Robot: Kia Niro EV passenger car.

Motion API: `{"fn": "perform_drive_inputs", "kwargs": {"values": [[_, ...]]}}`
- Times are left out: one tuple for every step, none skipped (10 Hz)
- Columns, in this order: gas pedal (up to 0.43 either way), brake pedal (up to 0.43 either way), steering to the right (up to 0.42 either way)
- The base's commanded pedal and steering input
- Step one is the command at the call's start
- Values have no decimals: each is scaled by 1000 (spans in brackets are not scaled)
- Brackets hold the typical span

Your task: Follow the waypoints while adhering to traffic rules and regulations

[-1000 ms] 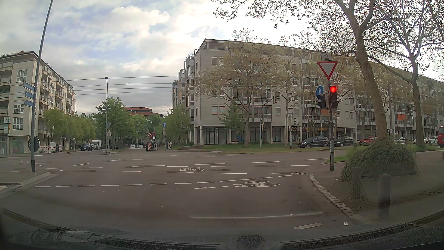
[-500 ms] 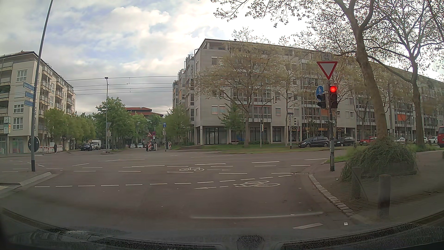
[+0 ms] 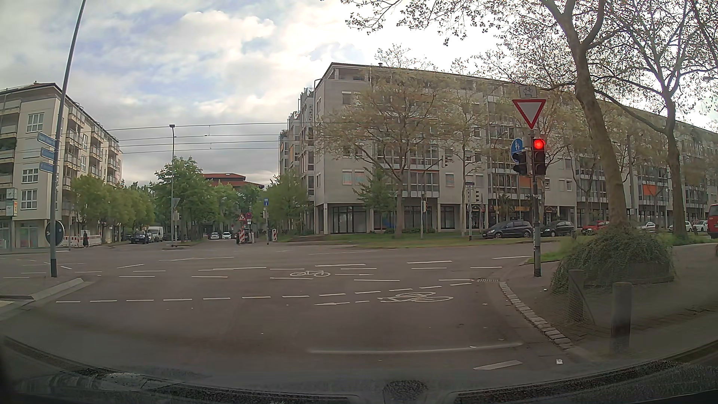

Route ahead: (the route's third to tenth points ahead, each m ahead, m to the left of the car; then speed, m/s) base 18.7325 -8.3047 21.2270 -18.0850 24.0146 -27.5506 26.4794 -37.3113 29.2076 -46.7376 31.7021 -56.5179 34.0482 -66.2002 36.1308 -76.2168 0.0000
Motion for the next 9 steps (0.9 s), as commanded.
{"fn": "perform_drive_inputs", "kwargs": {"values": [[0,201,67],[0,207,67],[0,207,68],[0,201,68],[0,207,68],[0,207,68],[0,207,68],[0,207,68],[0,207,68]]}}
